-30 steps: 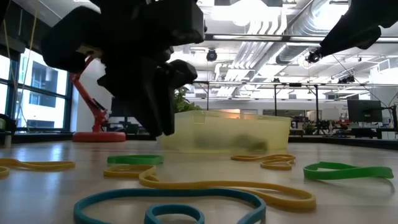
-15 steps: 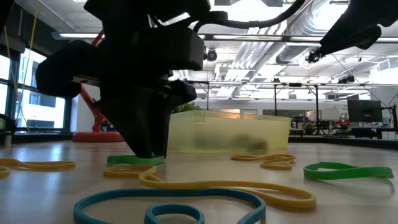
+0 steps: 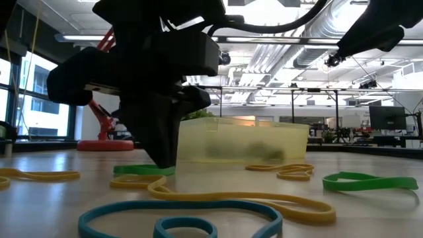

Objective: Pick and place rubber bands into bin
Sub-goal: Put the green rubber band into the transparent yellow bin

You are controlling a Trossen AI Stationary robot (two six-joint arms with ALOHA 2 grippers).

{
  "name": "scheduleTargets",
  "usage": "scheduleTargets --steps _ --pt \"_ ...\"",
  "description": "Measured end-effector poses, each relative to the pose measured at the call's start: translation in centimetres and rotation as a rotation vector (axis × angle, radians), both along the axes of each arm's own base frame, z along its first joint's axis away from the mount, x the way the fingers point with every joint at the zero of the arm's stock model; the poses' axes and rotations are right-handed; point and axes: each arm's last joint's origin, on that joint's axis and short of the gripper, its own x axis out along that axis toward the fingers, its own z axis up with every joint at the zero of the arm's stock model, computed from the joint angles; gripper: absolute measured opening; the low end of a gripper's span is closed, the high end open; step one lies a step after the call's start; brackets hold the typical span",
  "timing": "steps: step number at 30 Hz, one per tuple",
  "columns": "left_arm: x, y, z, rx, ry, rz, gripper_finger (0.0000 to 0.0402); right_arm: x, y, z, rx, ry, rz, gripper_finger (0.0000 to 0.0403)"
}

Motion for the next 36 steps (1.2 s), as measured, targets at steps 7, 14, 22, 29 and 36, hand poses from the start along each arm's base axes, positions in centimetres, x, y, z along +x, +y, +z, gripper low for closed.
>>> scheduleTargets --steps 7,14,22,29,36 --pt "-0.5 0.2 2.0 0.008 -0.041 0.01 0.0002 0.0 0.0 0.0 -0.001 0.0 0.0 0.0144" --pt "-0.1 0.2 6.9 0.035 -0.154 -0.014 0.0 0.0 0.0 0.0 -0.001 0.0 0.0 0.0144" --pt "2.2 3.0 13.8 0.21 -0.328 -0.048 0.0 0.0 0.0 0.0 0.003 -0.008 -0.014 0.0144" --pt "3.2 9.7 15.5 0.304 -0.383 0.027 0.0 0.0 -0.1 0.0 0.006 -0.021 -0.033 0.0144" --pt "3.2 16.0 14.7 0.312 -0.384 0.135 0.0 0.0 -0.2 0.1 -0.015 -0.048 -0.065 0.0144"
